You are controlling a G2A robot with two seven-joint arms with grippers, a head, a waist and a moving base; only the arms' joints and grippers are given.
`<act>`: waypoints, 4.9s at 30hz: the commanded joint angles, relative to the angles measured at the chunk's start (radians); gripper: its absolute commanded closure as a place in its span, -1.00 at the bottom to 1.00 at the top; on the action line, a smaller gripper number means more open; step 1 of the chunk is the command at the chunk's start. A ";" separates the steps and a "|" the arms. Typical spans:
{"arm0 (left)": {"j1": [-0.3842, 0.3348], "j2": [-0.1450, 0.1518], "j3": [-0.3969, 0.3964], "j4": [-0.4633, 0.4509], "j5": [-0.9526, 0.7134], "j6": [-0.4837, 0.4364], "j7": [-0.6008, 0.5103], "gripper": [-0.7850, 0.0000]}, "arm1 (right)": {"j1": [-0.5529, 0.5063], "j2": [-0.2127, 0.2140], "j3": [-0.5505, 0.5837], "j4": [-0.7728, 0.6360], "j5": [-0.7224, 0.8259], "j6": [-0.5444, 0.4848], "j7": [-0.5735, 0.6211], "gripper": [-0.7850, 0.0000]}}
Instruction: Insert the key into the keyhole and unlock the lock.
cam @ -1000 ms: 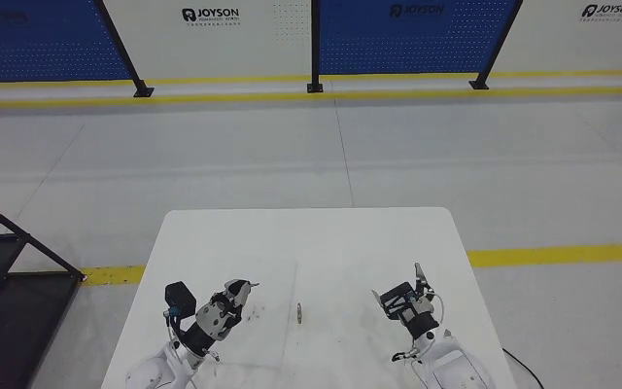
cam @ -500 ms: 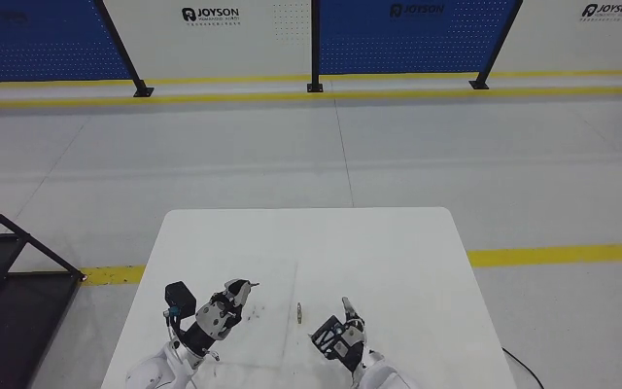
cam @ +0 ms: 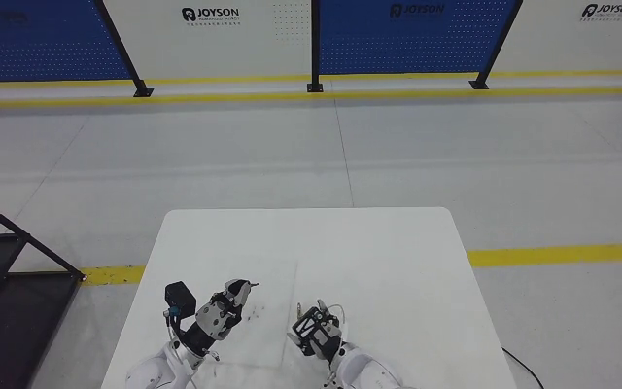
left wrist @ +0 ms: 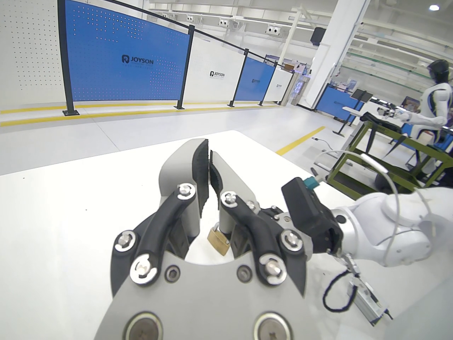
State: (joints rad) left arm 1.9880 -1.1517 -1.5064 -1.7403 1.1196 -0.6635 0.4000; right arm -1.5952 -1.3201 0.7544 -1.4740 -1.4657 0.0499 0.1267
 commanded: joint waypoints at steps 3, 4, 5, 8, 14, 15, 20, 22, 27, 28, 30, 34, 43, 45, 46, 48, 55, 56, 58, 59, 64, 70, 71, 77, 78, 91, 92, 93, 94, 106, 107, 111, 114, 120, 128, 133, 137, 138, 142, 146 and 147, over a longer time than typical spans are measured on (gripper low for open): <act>0.000 0.000 0.000 0.000 0.000 0.000 0.000 1.00 | 0.034 -0.015 -0.015 0.036 0.041 0.006 0.004 0.03; 0.000 0.000 0.000 0.000 0.000 0.000 0.000 1.00 | 0.042 -0.018 -0.019 0.045 0.047 0.007 0.004 0.04; 0.000 0.000 0.000 0.000 0.000 0.000 0.000 1.00 | 0.049 -0.021 -0.022 0.054 0.054 0.009 0.004 0.04; 0.000 0.000 0.000 0.000 0.000 0.000 0.000 1.00 | 0.067 -0.030 -0.030 0.078 0.069 0.016 0.004 0.05; 0.000 0.000 0.000 0.000 0.000 0.000 0.000 1.00 | 0.090 -0.042 -0.044 0.113 0.084 0.020 0.008 0.15; 0.000 0.000 0.000 0.000 0.000 0.000 0.000 1.00 | 0.092 -0.044 -0.046 0.118 0.085 0.021 0.008 0.18; 0.000 0.000 0.000 0.000 0.000 0.000 0.000 1.00 | 0.101 -0.051 -0.052 0.134 0.086 0.028 0.004 0.35; 0.000 0.000 0.000 0.000 0.000 0.000 0.000 1.00 | 0.104 -0.053 -0.053 0.139 0.087 0.029 0.002 0.45; 0.000 0.000 0.000 0.000 0.000 0.000 0.000 1.00 | 0.107 -0.056 -0.050 0.146 0.096 0.030 -0.004 0.93; 0.000 0.000 0.000 0.000 0.000 0.000 0.000 1.00 | 0.108 -0.057 -0.048 0.146 0.099 0.029 -0.006 1.00; 0.000 0.000 0.000 0.000 0.000 0.000 0.000 1.00 | 0.107 -0.056 -0.041 0.140 0.107 0.025 -0.013 1.00; 0.000 0.000 0.000 0.000 0.000 0.000 0.000 1.00 | 0.091 -0.047 -0.002 0.094 0.135 0.002 -0.043 1.00; -0.005 -0.001 0.007 -0.005 -0.007 0.005 -0.005 1.00 | -0.044 0.012 0.229 -0.129 0.407 -0.287 -0.171 1.00; -0.013 -0.003 0.024 -0.011 -0.028 0.002 -0.005 1.00 | -0.077 0.025 0.280 -0.160 0.489 -0.389 -0.180 1.00; -0.017 -0.004 0.034 -0.013 -0.037 -0.008 -0.002 1.00 | -0.090 0.030 0.299 -0.174 0.529 -0.447 -0.180 1.00; -0.027 -0.006 0.052 -0.013 -0.055 -0.025 0.009 1.00 | -0.110 0.040 0.334 -0.186 0.605 -0.551 -0.178 1.00; -0.081 -0.015 0.136 0.028 -0.179 -0.117 0.025 1.00 | -0.131 0.061 0.393 -0.194 0.811 -0.753 -0.113 1.00; -0.088 -0.015 0.140 0.034 -0.181 -0.118 0.013 1.00 | -0.131 0.061 0.393 -0.194 0.811 -0.753 -0.113 1.00; -0.088 -0.015 0.140 0.034 -0.181 -0.118 0.013 1.00 | -0.131 0.061 0.393 -0.194 0.811 -0.753 -0.113 1.00; -0.088 -0.015 0.140 0.034 -0.181 -0.118 0.013 1.00 | -0.131 0.061 0.393 -0.194 0.811 -0.753 -0.113 1.00; -0.088 -0.015 0.140 0.034 -0.181 -0.118 0.013 1.00 | -0.131 0.061 0.393 -0.194 0.811 -0.753 -0.113 1.00; -0.088 -0.015 0.140 0.034 -0.181 -0.118 0.013 1.00 | -0.131 0.061 0.393 -0.194 0.811 -0.753 -0.113 1.00; -0.088 -0.015 0.140 0.034 -0.181 -0.118 0.013 1.00 | -0.131 0.061 0.393 -0.194 0.811 -0.753 -0.113 1.00; -0.092 -0.019 0.159 0.032 -0.209 -0.104 0.025 1.00 | -0.129 0.054 0.354 -0.178 0.893 -0.823 -0.190 1.00; -0.095 -0.022 0.171 0.037 -0.225 -0.103 0.039 1.00 | -0.127 0.051 0.343 -0.174 0.904 -0.837 -0.215 1.00; -0.196 -0.064 0.351 0.188 -0.346 -0.306 0.259 1.00 | -0.075 -0.002 0.200 -0.051 0.949 -0.914 -0.511 1.00; -0.203 -0.067 0.362 0.200 -0.360 -0.328 0.268 1.00 | -0.069 -0.005 0.192 -0.040 0.943 -0.918 -0.513 1.00; -0.210 -0.070 0.372 0.210 -0.368 -0.343 0.271 1.00 | -0.063 -0.007 0.188 -0.032 0.942 -0.920 -0.518 1.00; -0.216 -0.072 0.376 0.219 -0.367 -0.342 0.271 1.00 | -0.061 -0.008 0.186 -0.028 0.940 -0.921 -0.522 1.00; -0.219 -0.074 0.381 0.220 -0.370 -0.315 0.254 1.00 | -0.061 -0.008 0.186 -0.028 0.940 -0.921 -0.522 1.00; -0.221 -0.075 0.388 0.217 -0.376 -0.301 0.240 1.00 | -0.061 -0.008 0.186 -0.028 0.940 -0.921 -0.522 1.00; -0.230 -0.082 0.411 0.221 -0.389 -0.275 0.212 1.00 | -0.061 -0.008 0.186 -0.028 0.940 -0.921 -0.522 1.00; -0.239 -0.087 0.426 0.227 -0.393 -0.268 0.206 1.00 | -0.061 -0.008 0.186 -0.028 0.940 -0.921 -0.522 1.00; -0.249 -0.094 0.441 0.228 -0.407 -0.286 0.207 1.00 | -0.061 -0.008 0.186 -0.028 0.940 -0.921 -0.522 1.00; -0.252 -0.100 0.443 0.237 -0.429 -0.283 0.194 1.00 | -0.061 -0.008 0.186 -0.028 0.940 -0.921 -0.522 1.00; -0.255 -0.103 0.445 0.244 -0.440 -0.293 0.184 1.00 | -0.061 -0.008 0.186 -0.028 0.940 -0.921 -0.522 1.00; -0.260 -0.106 0.450 0.250 -0.455 -0.306 0.176 1.00 | -0.061 -0.008 0.186 -0.028 0.940 -0.921 -0.522 1.00; -0.260 -0.107 0.450 0.250 -0.457 -0.306 0.175 1.00 | -0.061 -0.008 0.186 -0.028 0.940 -0.921 -0.522 1.00; -0.261 -0.110 0.451 0.250 -0.463 -0.309 0.170 1.00 | -0.061 -0.008 0.186 -0.028 0.940 -0.921 -0.522 1.00; -0.262 -0.113 0.453 0.252 -0.469 -0.312 0.166 1.00 | -0.061 -0.008 0.186 -0.028 0.940 -0.921 -0.522 1.00; -0.263 -0.114 0.453 0.252 -0.470 -0.312 0.164 1.00 | -0.061 -0.008 0.186 -0.028 0.940 -0.921 -0.522 1.00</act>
State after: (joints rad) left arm 1.7259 -1.2649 -1.0534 -1.4886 0.6508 -0.9751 0.5655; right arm -1.6560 -1.3285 0.9409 -1.5023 -0.5252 -0.8707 -0.3953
